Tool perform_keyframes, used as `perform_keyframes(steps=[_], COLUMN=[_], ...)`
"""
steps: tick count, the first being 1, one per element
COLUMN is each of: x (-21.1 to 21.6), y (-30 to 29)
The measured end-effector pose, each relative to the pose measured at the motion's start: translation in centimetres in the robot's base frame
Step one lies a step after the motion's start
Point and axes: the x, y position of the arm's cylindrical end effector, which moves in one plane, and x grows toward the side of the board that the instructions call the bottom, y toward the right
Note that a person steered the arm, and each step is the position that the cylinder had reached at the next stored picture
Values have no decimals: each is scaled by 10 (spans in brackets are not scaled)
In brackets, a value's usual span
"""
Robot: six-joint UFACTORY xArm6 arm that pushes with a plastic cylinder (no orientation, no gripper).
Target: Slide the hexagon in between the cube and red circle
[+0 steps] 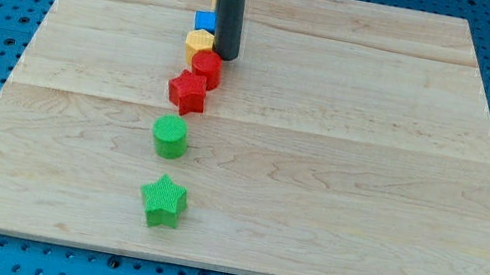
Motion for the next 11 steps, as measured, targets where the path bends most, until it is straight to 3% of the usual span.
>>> perform_keyframes(steps=[2, 6, 7, 8, 9, 10, 11], x=[15, 19, 19, 18, 18, 33, 124], y=[63, -21, -29, 23, 1, 50, 121])
